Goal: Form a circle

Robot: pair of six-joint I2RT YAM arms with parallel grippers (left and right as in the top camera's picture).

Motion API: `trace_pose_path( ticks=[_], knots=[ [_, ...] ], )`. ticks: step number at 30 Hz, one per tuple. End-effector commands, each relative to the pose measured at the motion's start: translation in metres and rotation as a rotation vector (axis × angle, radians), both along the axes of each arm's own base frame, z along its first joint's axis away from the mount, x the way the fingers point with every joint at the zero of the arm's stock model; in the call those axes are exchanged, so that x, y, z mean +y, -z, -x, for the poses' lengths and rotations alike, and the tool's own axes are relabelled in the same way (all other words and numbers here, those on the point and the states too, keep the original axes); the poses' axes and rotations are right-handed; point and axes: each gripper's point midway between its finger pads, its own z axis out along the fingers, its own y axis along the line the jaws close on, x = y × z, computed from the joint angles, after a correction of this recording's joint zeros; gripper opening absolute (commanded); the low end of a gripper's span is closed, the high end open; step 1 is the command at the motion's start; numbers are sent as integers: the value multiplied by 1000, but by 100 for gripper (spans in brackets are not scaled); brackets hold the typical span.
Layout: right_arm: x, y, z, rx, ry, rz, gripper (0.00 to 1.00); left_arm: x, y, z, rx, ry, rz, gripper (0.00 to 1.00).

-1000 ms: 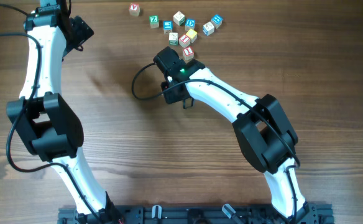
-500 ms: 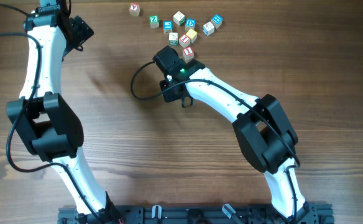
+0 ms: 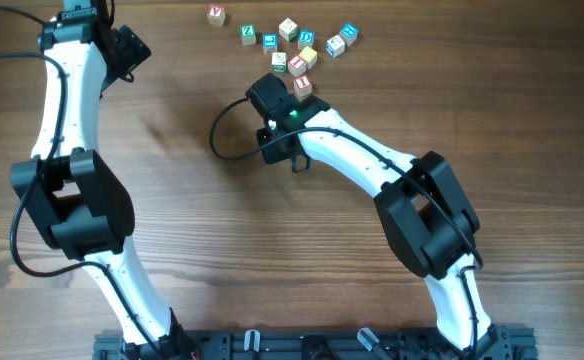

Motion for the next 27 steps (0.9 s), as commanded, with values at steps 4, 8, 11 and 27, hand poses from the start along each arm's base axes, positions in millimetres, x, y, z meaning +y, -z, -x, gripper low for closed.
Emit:
trace_pose_path(
  ticks=[4, 8, 11, 27],
  knots=[
    [4, -2, 2, 0, -19, -15, 4, 3, -6, -1, -9, -3, -15, 100],
    [4, -3, 2, -1, -19, -17, 4, 3, -6, -1, -9, -3, -15, 100],
    [5, -3, 2, -3, -19, -18, 4, 3, -6, -1, -9, -3, -15, 100],
    [2, -1, 7, 20, -21, -10, 4, 3, -6, -1, -9, -3, -15, 100]
  ],
)
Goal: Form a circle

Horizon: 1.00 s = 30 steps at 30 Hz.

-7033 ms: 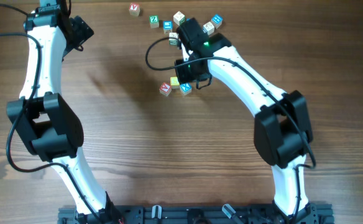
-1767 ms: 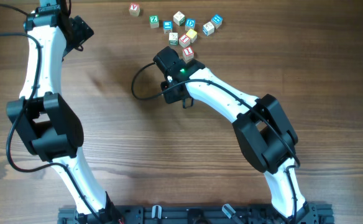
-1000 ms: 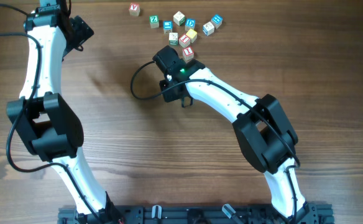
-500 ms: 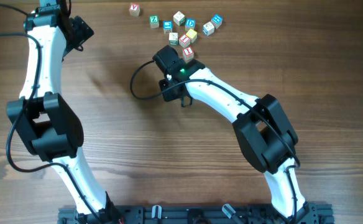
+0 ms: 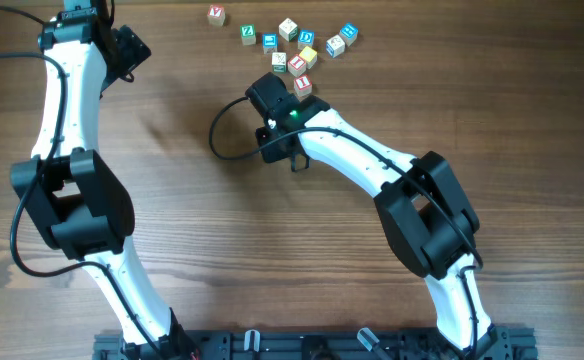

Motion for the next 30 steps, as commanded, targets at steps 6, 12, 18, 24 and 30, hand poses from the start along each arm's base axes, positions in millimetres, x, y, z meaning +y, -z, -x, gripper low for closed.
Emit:
trace_pose_path(
  ticks=[6, 12, 18, 24, 30],
  knots=[
    [-10, -4, 23, 98, -20, 14, 4, 3, -6, -1, -9, -3, -15, 100],
    [-31, -31, 7, 80, 59, -30, 4, 3, -6, -1, -9, -3, -15, 100],
    [-47, -33, -4, 109, 100, -77, 4, 3, -6, -1, -9, -3, -15, 100],
    [-68, -32, -16, 111, 153, -76, 4, 3, -6, -1, -9, -3, -15, 100],
    [-71, -32, -29, 59, 165, -65, 4, 3, -6, -1, -9, -3, -15, 100]
  ],
)
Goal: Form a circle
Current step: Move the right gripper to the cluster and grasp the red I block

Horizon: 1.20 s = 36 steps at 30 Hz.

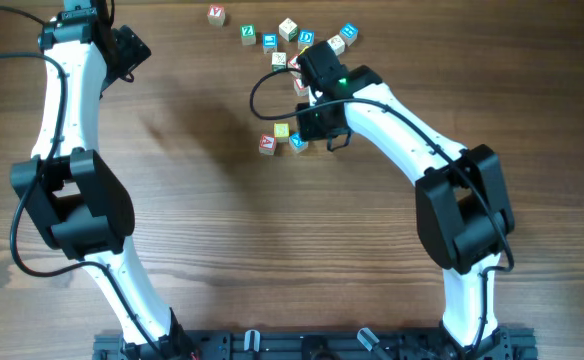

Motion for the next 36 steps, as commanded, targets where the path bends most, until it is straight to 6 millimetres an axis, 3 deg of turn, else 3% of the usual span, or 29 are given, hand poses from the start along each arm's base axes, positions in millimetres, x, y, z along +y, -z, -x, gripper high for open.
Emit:
trace_pose_path(
  ticks=[1, 6, 9, 12, 14, 20, 30, 36],
  knots=[
    [1, -7, -7, -43, 11, -4, 4, 3, -6, -1, -9, -3, -15, 100],
    [9, -13, -24, -116, 11, -36, 6, 3, -6, -1, -9, -3, -15, 100],
    [8, -26, -55, -263, 48, -20, 38, 3, -6, -1, -9, -3, -15, 100],
    [11, -41, -81, -392, 77, -29, 57, 3, -6, -1, -9, -3, -15, 100],
    [19, -48, -95, -458, 69, -60, 63, 3, -6, -1, -9, -3, -15, 100],
    [29, -34, -115, -541, 1, -53, 64, 3, -6, -1, -9, -3, -15, 100],
    [10, 31, -119, -451, 37, 7, 69, 3, -6, -1, -9, -3, -15, 100],
    [12, 34, -119, -444, 27, -13, 69, 3, -6, -1, -9, -3, -15, 100]
  ],
)
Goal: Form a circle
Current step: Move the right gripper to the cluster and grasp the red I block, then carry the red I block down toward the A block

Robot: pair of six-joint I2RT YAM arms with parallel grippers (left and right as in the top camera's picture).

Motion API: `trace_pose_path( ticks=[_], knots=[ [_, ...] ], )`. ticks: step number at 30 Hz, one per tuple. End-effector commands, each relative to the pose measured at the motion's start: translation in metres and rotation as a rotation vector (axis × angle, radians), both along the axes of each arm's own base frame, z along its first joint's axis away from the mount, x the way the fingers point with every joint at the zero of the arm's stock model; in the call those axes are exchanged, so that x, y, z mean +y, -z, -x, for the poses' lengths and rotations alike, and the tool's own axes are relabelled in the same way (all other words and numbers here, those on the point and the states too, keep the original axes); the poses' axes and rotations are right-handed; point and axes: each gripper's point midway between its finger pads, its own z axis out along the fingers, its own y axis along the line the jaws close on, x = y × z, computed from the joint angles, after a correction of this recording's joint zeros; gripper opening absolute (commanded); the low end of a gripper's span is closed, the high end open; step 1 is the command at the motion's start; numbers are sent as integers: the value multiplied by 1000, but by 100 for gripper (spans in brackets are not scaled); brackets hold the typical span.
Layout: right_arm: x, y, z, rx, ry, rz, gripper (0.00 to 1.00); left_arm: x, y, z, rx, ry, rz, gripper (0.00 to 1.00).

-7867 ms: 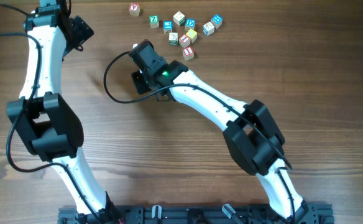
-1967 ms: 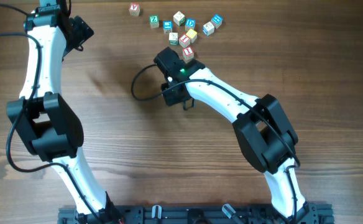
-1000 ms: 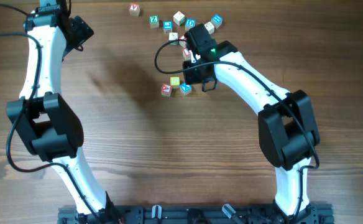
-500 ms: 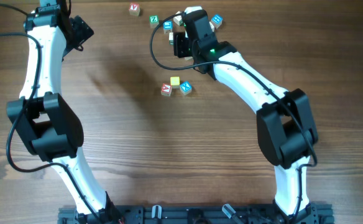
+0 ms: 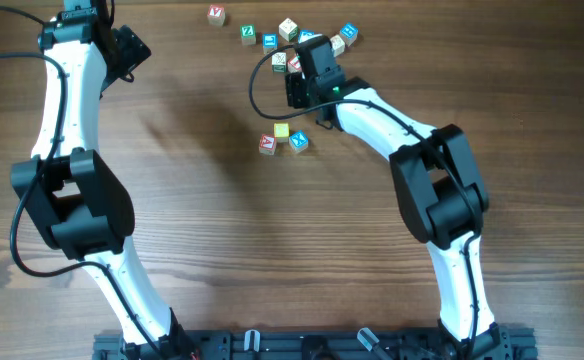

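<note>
Several small lettered cubes lie near the table's far edge: a red one (image 5: 216,14), a green one (image 5: 248,33), a teal one (image 5: 269,41), a white one (image 5: 288,29) and a blue one (image 5: 348,33). Three more form a short arc lower down: red (image 5: 267,144), yellow (image 5: 282,130) and blue (image 5: 299,141). My right gripper (image 5: 298,86) hangs over the lower side of the far cluster, beside a red cube (image 5: 294,64). Its fingers are hidden under the wrist. The left gripper (image 5: 127,50) is folded at the far left, its jaws unreadable.
A black cable (image 5: 262,85) loops out to the left of the right wrist. The left arm (image 5: 67,110) runs down the left side of the wooden table (image 5: 202,240). A black rail (image 5: 312,345) lines the near edge.
My right gripper has moved up and slightly left, from just above the three-cube arc to the lower side of the far cluster. The three cubes stayed put. The left arm has not moved.
At the two oldest moments my right wrist hung over the spot below the cluster, covering it. Then it stood further right and the red, yellow and blue cubes showed there. Now it is back at the far cluster.
</note>
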Motion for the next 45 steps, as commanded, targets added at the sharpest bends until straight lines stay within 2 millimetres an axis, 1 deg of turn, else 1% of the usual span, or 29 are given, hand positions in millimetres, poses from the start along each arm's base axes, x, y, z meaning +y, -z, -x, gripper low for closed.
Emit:
trace_pose_path(
  ticks=[1, 3, 5, 8, 13, 15, 17, 18, 19, 20, 26, 28, 31, 32, 34, 35, 37, 38, 40, 41, 43, 45],
  knots=[
    [0, 10, -1, 9, 0, -4, 69, 3, -6, -1, -9, -3, -15, 100],
    [0, 9, -1, 5, 0, -7, 67, 3, -6, -1, -9, -3, -15, 100],
    [0, 10, -1, 8, 0, -6, 64, 3, -6, -1, -9, -3, -15, 100],
    [4, 16, 2, 25, -18, -18, 60, 3, -6, -1, -9, -3, -15, 100],
    [3, 24, 3, 37, -18, -12, 53, 3, -6, -1, -9, -3, -15, 100],
    [4, 22, 2, 32, -18, -14, 45, 3, -6, -1, -9, -3, -15, 100],
    [4, 20, 1, 27, -18, -17, 42, 3, -6, -1, -9, -3, -15, 100],
    [4, 17, 1, 24, -18, -19, 39, 3, -6, -1, -9, -3, -15, 100],
    [5, 12, 1, 17, -19, -22, 34, 3, -6, -1, -9, -3, -15, 100],
    [5, 9, 0, 13, -19, -24, 32, 3, -6, -1, -9, -3, -15, 100],
    [6, -21, -2, -35, -42, -25, 25, 3, -6, -1, -9, -3, -15, 100],
    [5, -35, -1, -45, -42, -30, 25, 3, -6, -1, -9, -3, -15, 100],
    [1, -71, 7, -61, -42, -38, 24, 3, -6, -1, -9, -3, -15, 100],
    [-2, -87, 13, -61, -42, -39, 23, 3, -6, -1, -9, -3, -15, 100],
    [-8, -113, 27, -49, -46, -38, 22, 3, -6, -1, -9, -3, -15, 100],
    [-13, -137, 48, -15, -68, -48, 22, 3, -6, -1, -9, -3, -15, 100],
    [-14, -156, 74, 34, -106, -74, 22, 3, -6, -1, -9, -3, -15, 100],
    [-14, -163, 86, 62, -128, -90, 22, 3, -6, -1, -9, -3, -15, 100],
    [-11, -171, 114, 142, -180, -135, 22, 3, -6, -1, -9, -3, -15, 100],
    [-8, -170, 125, 184, -202, -154, 22, 3, -6, -1, -9, -3, -15, 100],
    [-6, -163, 146, 280, -235, -178, 21, 3, -6, -1, -9, -3, -15, 100],
    [-7, -150, 162, 378, -213, -178, 20, 3, -6, -1, -9, -3, -15, 100]
  ],
)
